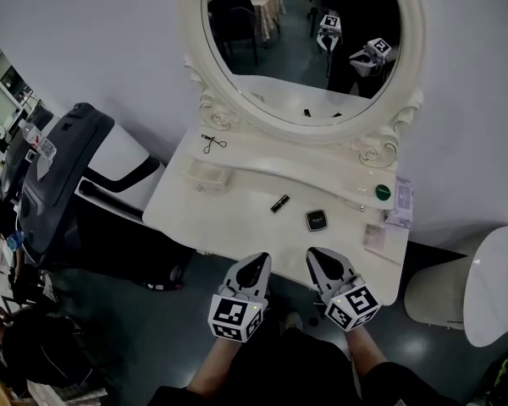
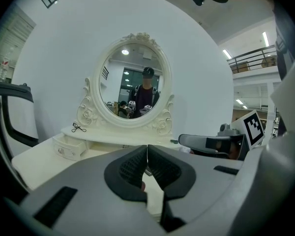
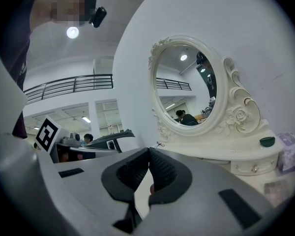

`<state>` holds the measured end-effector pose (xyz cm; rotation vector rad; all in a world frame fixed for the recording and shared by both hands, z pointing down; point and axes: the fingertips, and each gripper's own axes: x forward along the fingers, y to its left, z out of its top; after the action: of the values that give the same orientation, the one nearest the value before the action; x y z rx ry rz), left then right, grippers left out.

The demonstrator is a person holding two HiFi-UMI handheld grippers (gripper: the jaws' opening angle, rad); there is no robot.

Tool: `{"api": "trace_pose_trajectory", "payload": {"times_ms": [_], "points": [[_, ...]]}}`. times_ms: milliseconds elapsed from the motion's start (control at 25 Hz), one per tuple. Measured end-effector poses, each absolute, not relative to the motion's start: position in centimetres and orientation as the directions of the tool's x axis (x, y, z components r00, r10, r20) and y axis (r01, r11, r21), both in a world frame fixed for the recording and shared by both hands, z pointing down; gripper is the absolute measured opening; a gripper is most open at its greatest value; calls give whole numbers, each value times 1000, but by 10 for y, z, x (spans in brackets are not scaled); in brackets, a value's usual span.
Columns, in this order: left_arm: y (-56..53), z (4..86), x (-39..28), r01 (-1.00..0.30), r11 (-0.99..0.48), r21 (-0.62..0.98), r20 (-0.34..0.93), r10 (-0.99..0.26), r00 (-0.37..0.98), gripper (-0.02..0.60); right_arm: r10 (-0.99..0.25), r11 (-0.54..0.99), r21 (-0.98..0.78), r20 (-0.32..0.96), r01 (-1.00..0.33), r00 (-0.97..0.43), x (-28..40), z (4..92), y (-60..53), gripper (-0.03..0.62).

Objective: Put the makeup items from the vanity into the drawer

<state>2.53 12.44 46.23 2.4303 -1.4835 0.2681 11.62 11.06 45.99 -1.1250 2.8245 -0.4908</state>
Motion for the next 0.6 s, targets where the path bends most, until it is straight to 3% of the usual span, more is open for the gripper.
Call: {"api": "trace_pose_trajectory", "payload": {"times_ms": [600], "points": [[28, 478, -24, -843, -511, 166, 313, -784, 536, 17, -750, 601, -317, 95, -734, -655, 69, 469, 24, 25]]}}
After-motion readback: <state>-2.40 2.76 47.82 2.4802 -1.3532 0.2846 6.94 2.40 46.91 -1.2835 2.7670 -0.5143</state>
